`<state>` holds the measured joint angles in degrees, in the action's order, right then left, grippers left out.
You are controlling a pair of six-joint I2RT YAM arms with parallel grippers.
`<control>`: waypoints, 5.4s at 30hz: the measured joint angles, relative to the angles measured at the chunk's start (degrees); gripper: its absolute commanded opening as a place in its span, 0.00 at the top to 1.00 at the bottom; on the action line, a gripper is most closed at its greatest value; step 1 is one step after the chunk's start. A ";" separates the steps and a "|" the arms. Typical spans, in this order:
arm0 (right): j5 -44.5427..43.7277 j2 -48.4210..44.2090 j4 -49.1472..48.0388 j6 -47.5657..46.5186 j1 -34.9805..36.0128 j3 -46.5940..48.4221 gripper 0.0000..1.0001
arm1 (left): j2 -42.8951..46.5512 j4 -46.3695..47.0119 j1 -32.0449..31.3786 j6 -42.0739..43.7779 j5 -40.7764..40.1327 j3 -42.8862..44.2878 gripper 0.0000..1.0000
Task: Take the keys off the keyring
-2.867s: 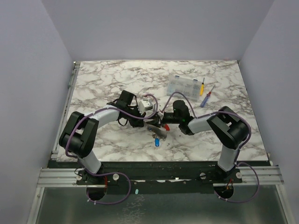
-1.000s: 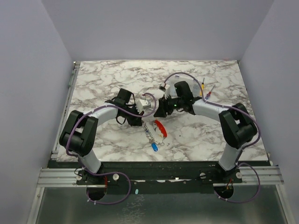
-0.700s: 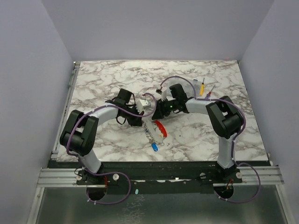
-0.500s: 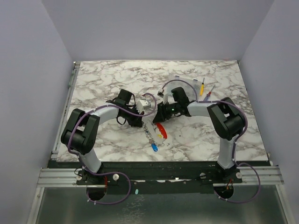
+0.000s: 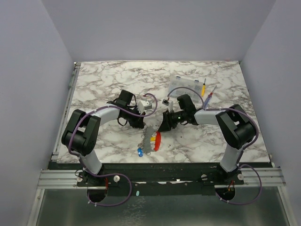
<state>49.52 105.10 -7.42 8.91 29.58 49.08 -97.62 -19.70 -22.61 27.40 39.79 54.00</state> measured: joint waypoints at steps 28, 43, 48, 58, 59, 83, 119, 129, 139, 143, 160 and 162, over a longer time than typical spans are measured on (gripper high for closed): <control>0.81 8.35 -15.26 20.33 3.96 7.74 0.62 | -1.27 0.44 -0.66 -0.98 2.21 -0.02 1.00; 1.18 10.71 -15.67 21.53 4.46 8.96 0.62 | 0.24 0.39 -0.76 -0.76 0.61 -0.02 1.00; 1.42 10.86 -15.85 21.51 4.57 8.96 0.62 | 0.33 0.33 -0.76 -0.35 0.61 -0.02 1.00; 1.88 11.82 -16.98 20.72 4.59 9.49 0.74 | 0.33 0.26 -0.59 -0.13 0.63 -0.02 1.00; 1.97 11.91 -17.00 20.52 4.59 9.46 0.78 | 0.33 0.26 -0.39 -0.13 0.63 -0.02 1.00; -0.46 8.07 -30.18 7.37 4.96 0.90 0.99 | -1.03 -0.74 1.97 -1.05 1.11 0.26 1.00; -19.39 3.98 -47.95 0.07 10.99 -9.70 1.00 | -3.78 -5.42 2.12 -3.19 2.60 3.74 1.00; -19.39 3.98 -45.90 0.44 10.99 -8.31 1.00 | -1.11 -6.60 0.44 -4.04 1.90 4.72 1.00; -20.48 3.98 -45.94 1.36 10.99 -8.09 1.00 | 0.68 -6.58 0.35 -4.26 -0.50 4.72 1.00; -21.42 3.98 -46.05 1.70 11.02 -8.17 0.99 | 0.07 -6.60 0.37 -4.28 -2.08 4.48 1.00; -22.88 3.50 -50.49 1.05 11.23 -10.97 0.99 | -6.34 -6.64 0.74 -7.78 -1.38 6.71 1.00; -22.91 2.93 -51.43 0.46 11.23 -11.58 0.99 | -6.69 -6.62 0.74 -8.15 -0.96 7.02 1.00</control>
<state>26.61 108.03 -58.85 9.37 40.82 37.50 -104.31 -26.33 -21.87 19.25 38.83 61.01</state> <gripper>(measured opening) 0.016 0.087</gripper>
